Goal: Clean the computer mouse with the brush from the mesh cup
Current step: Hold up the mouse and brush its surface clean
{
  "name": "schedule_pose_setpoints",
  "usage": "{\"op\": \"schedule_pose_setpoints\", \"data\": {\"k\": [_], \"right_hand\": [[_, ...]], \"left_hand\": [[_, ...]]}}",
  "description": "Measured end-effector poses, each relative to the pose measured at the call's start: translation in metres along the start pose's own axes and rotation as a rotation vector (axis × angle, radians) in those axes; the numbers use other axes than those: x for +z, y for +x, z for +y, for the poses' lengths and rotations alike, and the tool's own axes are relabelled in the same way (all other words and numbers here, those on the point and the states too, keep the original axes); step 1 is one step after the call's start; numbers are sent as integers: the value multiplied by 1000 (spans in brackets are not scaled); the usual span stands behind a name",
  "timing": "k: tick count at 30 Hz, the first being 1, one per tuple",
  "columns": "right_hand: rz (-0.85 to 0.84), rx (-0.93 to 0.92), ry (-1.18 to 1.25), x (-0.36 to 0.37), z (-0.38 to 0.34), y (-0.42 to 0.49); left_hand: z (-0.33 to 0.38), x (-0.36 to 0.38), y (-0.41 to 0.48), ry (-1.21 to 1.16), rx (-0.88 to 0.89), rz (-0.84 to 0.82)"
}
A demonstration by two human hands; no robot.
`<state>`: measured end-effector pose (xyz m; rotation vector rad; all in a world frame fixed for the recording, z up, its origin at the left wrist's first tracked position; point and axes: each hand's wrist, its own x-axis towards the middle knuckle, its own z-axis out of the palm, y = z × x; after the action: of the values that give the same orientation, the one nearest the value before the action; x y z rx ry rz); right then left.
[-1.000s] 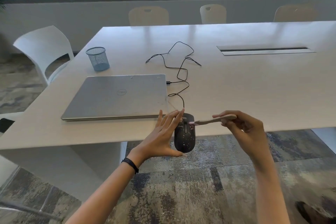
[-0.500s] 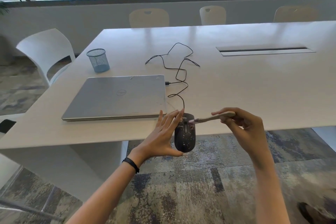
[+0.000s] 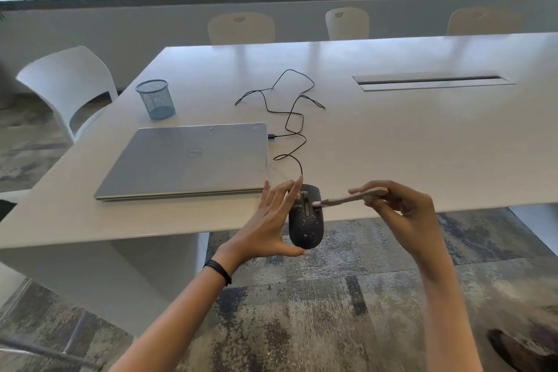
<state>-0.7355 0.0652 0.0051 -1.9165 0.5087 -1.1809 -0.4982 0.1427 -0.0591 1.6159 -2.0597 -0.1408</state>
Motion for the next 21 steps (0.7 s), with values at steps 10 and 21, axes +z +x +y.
{"op": "schedule_pose_setpoints", "data": {"k": [10,21], "right_hand": [[6,15,90,-6,6,-3],[106,-42,-111,-1,25,2]], "left_hand": [[3,-3,1,10,6,3],[-3,-1,-2,-16,-17,25]]}}
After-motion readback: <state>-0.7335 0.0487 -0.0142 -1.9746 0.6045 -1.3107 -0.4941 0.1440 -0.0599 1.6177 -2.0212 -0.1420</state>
